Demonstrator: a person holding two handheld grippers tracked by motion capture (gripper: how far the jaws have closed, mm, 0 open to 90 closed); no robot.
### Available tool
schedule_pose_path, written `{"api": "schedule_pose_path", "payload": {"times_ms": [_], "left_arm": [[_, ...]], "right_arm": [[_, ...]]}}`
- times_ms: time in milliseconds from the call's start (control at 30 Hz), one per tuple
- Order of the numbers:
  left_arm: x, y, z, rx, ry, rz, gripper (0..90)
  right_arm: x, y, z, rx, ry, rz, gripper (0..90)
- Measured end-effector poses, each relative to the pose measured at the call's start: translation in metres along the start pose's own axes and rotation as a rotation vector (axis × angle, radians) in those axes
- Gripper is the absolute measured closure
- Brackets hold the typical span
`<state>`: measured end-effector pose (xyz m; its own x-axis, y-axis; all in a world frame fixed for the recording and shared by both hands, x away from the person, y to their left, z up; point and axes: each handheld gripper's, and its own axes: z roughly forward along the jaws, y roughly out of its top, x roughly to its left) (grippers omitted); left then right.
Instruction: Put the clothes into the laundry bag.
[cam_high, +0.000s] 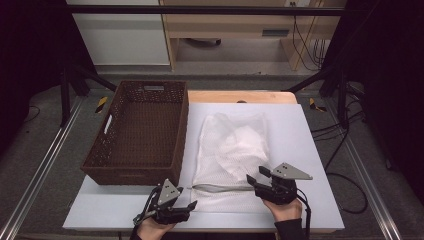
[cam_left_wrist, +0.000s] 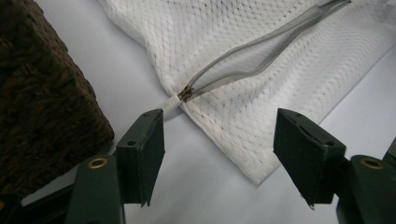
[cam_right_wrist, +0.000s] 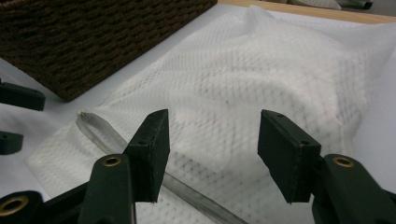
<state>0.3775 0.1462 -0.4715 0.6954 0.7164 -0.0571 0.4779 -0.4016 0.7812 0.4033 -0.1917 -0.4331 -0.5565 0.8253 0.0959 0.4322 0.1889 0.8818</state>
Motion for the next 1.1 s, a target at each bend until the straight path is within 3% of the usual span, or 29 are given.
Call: {"api": "schedule_pose_path", "payload": {"times_ms": [333, 600, 1100], "left_arm": [[-0.001, -0.003, 0.006, 0.033, -0.04, -0.002, 46.3], [-0.006, -0.006, 0.012, 0.059, -0.063, 0.016, 52.0], [-0.006, -0.006, 0.01, 0.072, -0.034, -0.007, 69.0]], "right_arm": [[0.021, 0.012, 0.022, 0.022, 0.04, -0.032, 43.5], [0.029, 0.015, 0.032, 0.035, 0.058, -0.031, 43.5], [0.056, 0.024, 0.056, 0.066, 0.103, -0.072, 43.7]]}}
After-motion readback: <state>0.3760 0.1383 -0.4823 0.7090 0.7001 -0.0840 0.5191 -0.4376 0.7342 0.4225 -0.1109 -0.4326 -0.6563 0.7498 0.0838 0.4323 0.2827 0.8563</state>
